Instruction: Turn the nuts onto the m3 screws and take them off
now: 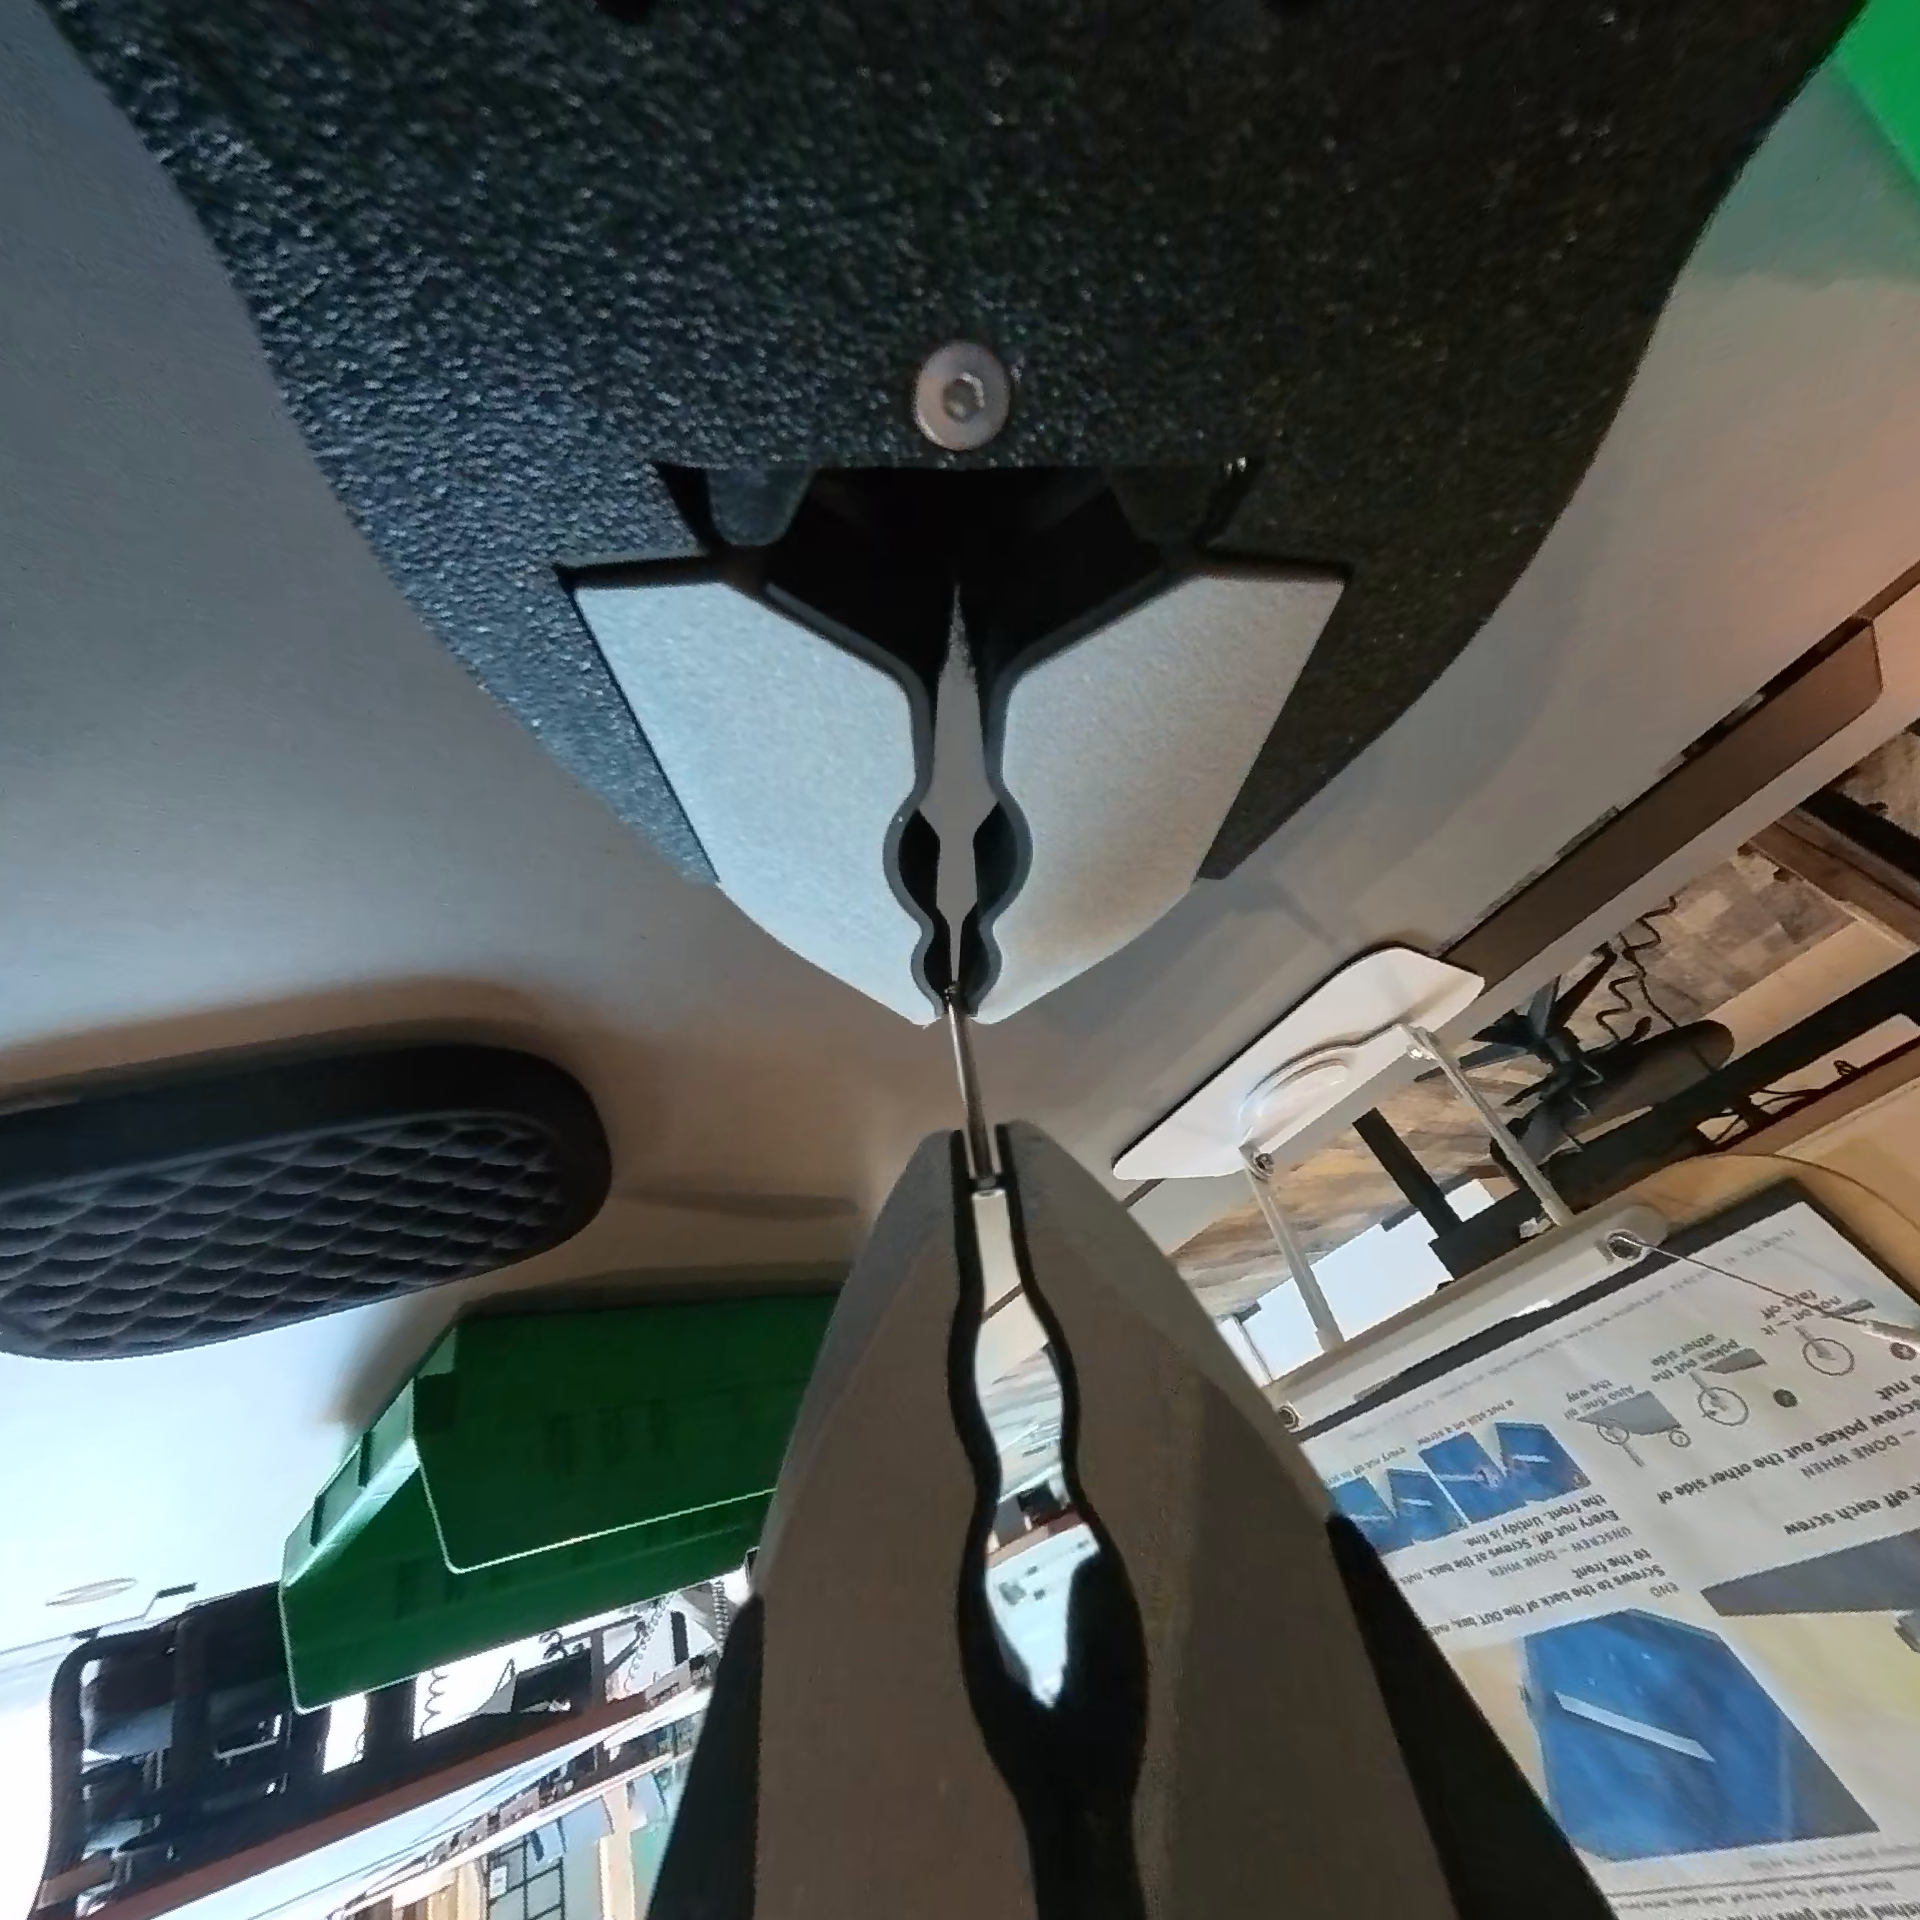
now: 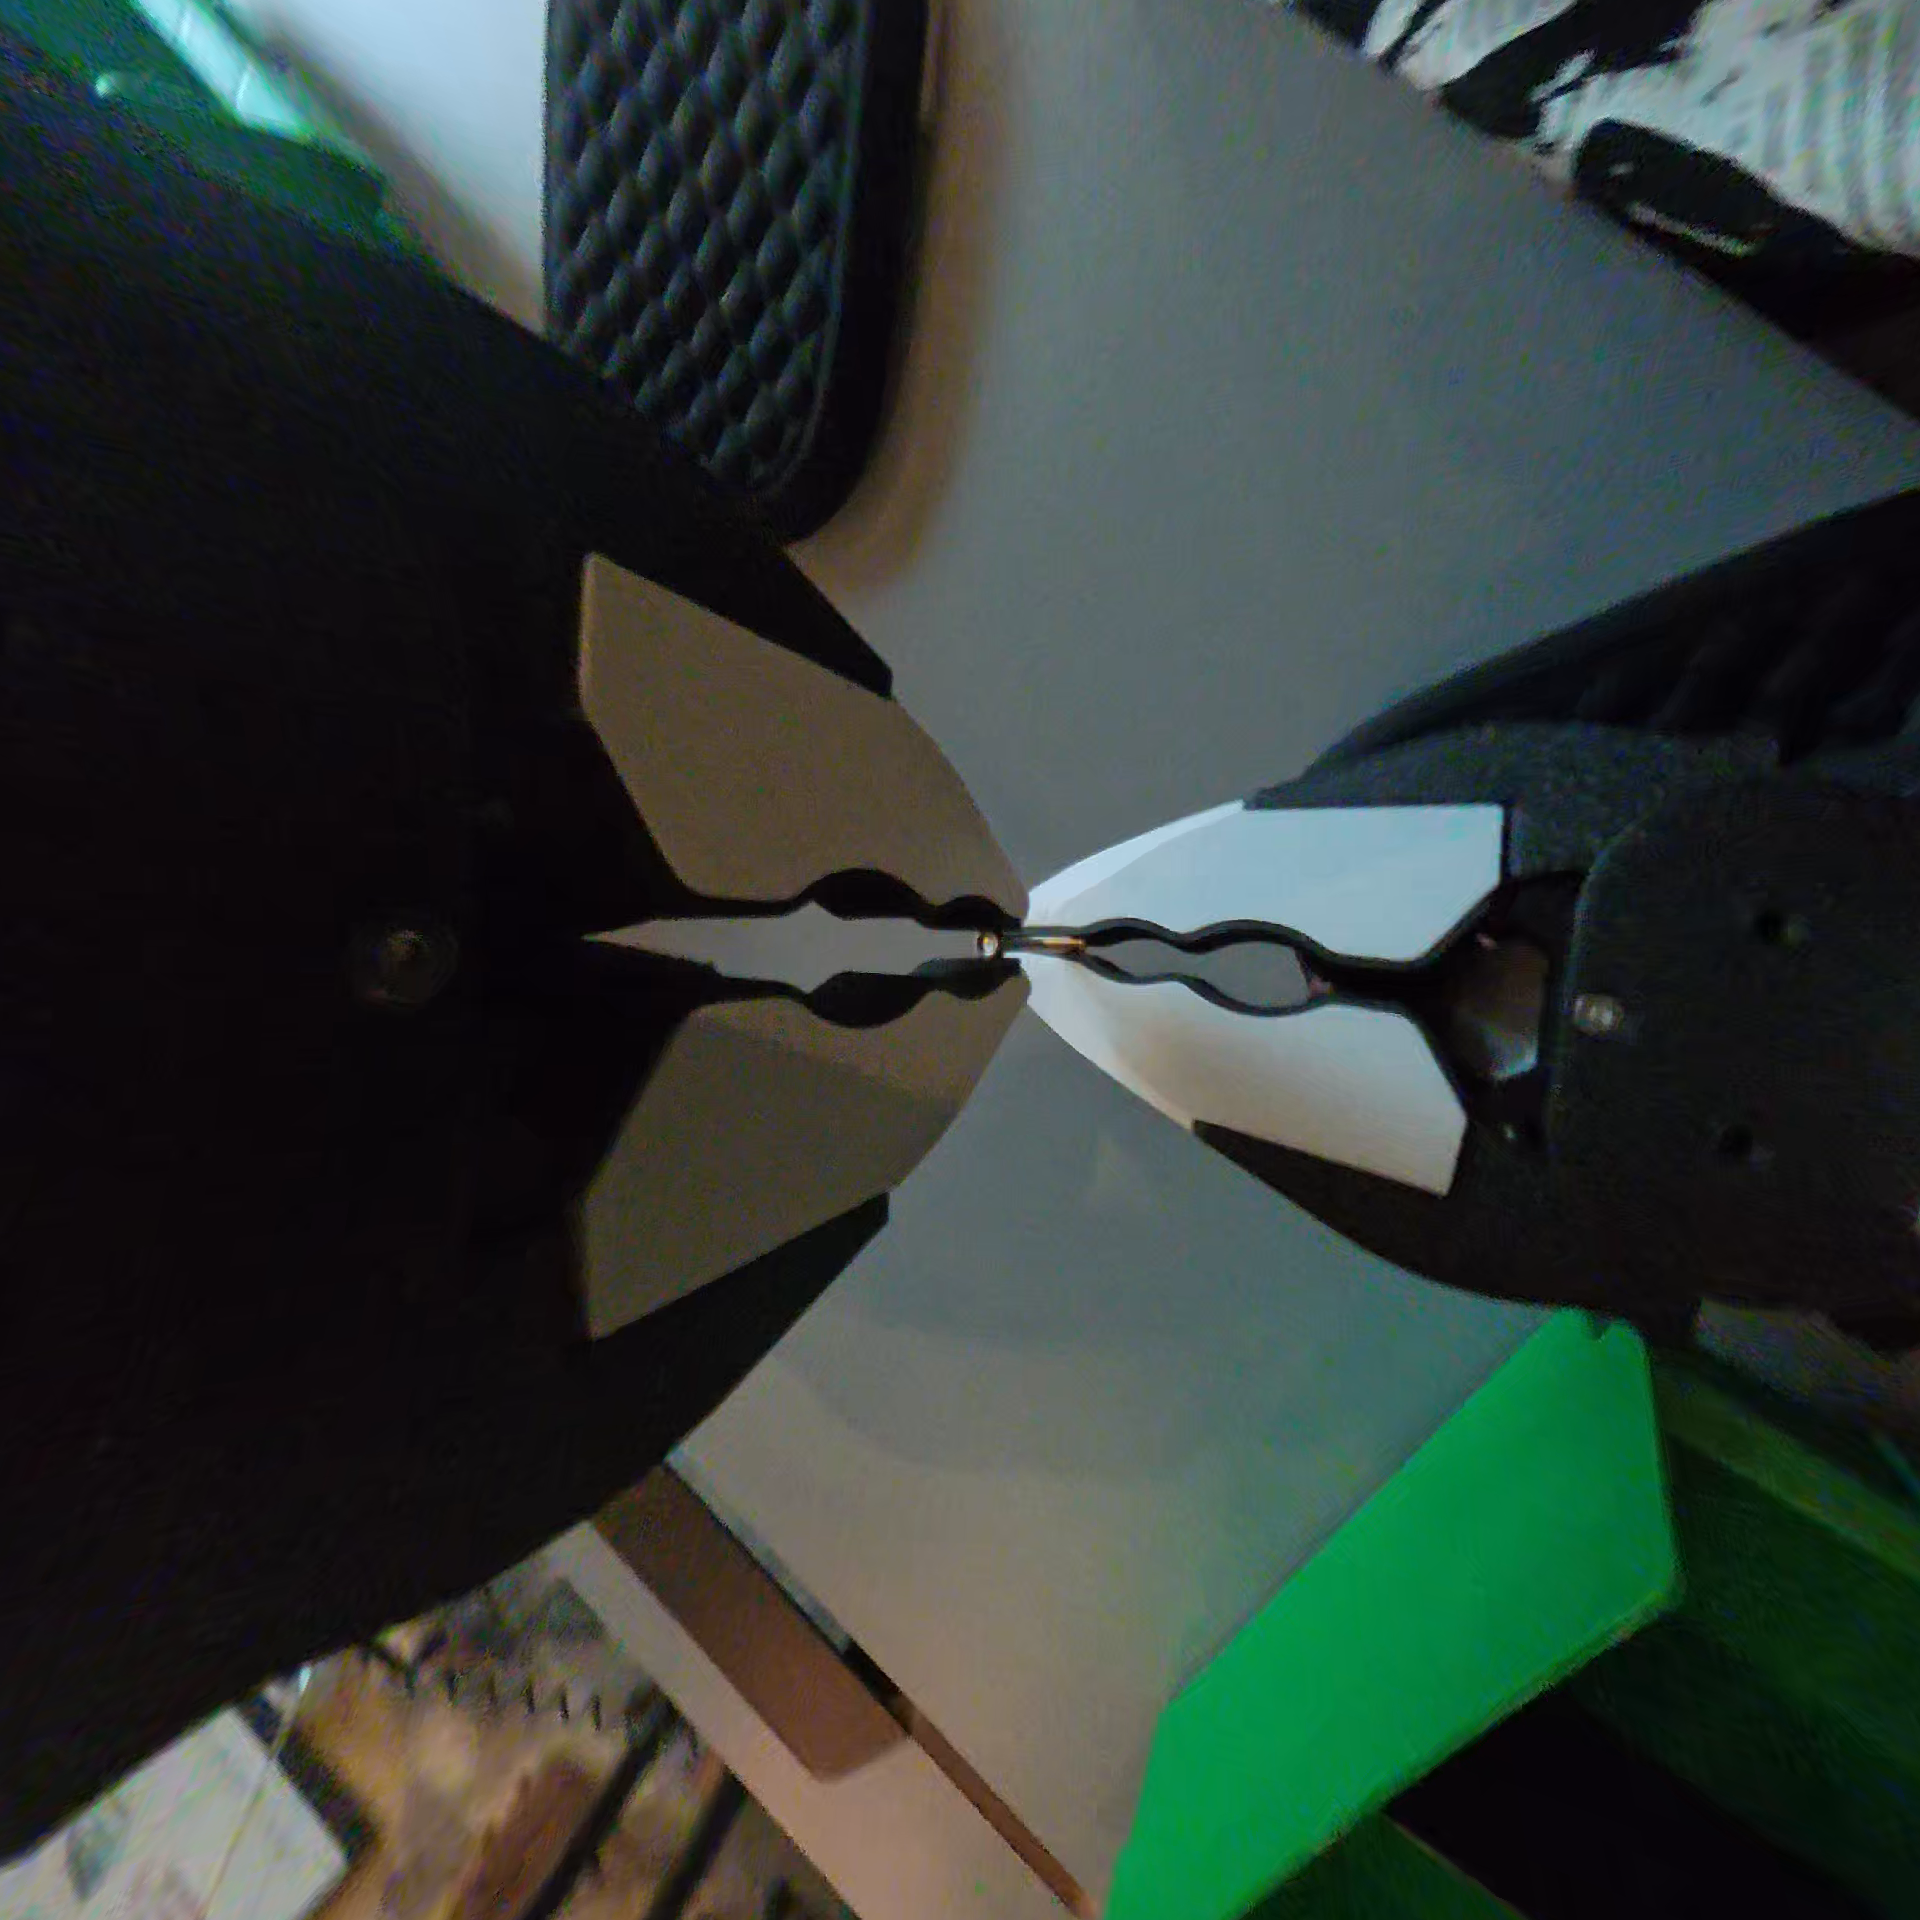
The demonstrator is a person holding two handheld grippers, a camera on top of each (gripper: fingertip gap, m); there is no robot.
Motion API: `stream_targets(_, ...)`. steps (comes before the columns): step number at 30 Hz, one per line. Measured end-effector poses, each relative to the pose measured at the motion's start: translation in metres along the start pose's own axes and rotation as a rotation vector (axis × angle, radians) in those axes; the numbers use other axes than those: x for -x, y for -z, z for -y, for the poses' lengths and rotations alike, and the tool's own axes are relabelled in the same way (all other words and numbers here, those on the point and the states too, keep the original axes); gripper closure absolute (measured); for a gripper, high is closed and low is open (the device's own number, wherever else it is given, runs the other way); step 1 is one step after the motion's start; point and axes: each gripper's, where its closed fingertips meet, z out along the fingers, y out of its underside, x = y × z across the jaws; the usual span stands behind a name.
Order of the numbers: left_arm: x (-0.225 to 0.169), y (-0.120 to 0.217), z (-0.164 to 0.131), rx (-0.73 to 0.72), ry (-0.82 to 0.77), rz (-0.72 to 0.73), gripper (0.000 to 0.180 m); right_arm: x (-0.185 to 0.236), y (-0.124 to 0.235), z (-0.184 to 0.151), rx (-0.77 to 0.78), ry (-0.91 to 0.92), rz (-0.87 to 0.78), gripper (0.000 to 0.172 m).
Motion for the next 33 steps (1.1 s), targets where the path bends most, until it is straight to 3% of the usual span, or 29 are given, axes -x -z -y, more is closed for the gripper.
stream_targets(4,0.004,0.002,0.001,-0.001,-0.009,0.035,0.180,-0.004,0.001,0.005,-0.071,-0.321,-0.029,0.168)
stream_targets(9,0.012,0.003,0.002,0.026,-0.124,0.136,0.180,-0.008,0.004,0.004,-0.154,-0.976,-0.062,0.168)
stream_targets(11,0.011,0.004,0.003,0.026,-0.151,0.148,0.180,-0.007,0.004,0.004,-0.200,-1.152,-0.060,0.168)
stream_targets(14,0.010,0.003,0.004,0.011,-0.118,0.122,0.180,-0.006,0.006,0.003,-0.179,-1.021,-0.069,0.158)
stream_targets(16,0.008,0.003,0.004,0.005,-0.105,0.108,0.180,-0.008,0.013,0.008,-0.196,-0.802,-0.070,0.148)
stream_targets(20,0.009,0.003,0.005,-0.009,-0.065,0.096,0.180,-0.001,0.021,0.006,-0.088,-0.265,-0.041,0.151)
stream_targets(23,0.009,0.003,0.005,-0.013,-0.053,0.086,0.180,-0.003,0.019,0.003,-0.029,-0.056,-0.056,0.156)
stream_targets(30,0.006,0.003,0.004,-0.017,-0.042,0.064,0.180,-0.003,0.012,0.004,-0.036,0.070,-0.022,0.167)
stream_targets(33,0.007,0.003,0.004,-0.014,-0.044,0.068,0.180,-0.001,0.012,0.005,-0.046,0.018,-0.008,0.169)
